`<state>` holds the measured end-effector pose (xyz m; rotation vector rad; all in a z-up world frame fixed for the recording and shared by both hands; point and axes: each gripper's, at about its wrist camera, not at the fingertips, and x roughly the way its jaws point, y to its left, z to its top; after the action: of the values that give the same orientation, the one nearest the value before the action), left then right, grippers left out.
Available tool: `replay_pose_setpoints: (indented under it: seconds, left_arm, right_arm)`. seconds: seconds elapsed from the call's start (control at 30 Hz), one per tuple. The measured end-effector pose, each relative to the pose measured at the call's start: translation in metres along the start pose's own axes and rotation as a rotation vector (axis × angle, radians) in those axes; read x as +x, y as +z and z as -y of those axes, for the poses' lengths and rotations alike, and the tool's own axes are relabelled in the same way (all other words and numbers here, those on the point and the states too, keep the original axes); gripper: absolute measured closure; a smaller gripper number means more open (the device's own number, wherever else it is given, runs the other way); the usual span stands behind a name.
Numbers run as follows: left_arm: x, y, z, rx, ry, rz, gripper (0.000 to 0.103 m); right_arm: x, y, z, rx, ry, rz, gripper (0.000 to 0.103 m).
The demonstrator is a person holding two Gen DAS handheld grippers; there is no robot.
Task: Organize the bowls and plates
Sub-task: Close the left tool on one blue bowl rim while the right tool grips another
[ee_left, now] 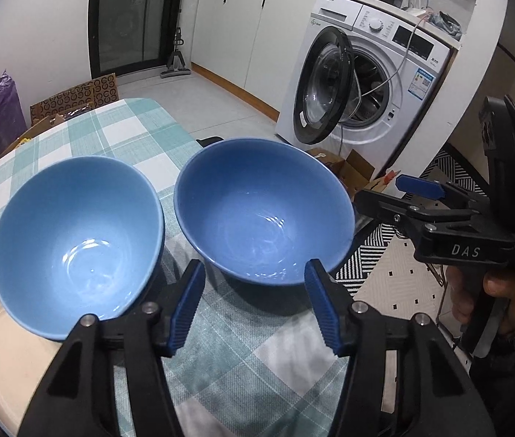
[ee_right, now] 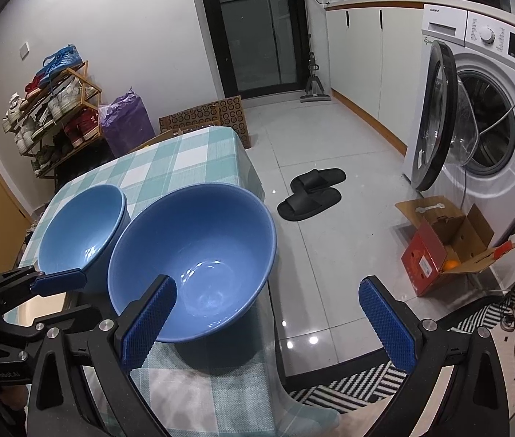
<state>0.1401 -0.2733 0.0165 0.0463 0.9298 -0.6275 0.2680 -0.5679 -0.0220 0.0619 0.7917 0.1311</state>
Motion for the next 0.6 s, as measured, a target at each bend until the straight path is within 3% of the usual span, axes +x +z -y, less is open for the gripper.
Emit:
replay_pose_setpoints:
  seconds: [0.3,0.6]
  left_arm:
    - [0.016,0.005,-0.006,-0.041,0.028,-0.019,0.047]
    - [0.025,0.012,-0.011,-0.045,0.044,-0.02,0.047]
  right_arm:
    - [0.02,0.003,0.005,0.039,0.028,-0.023,0.003]
    - [0.048,0.013,0.006,0.044,0.042,-0.051,0.026]
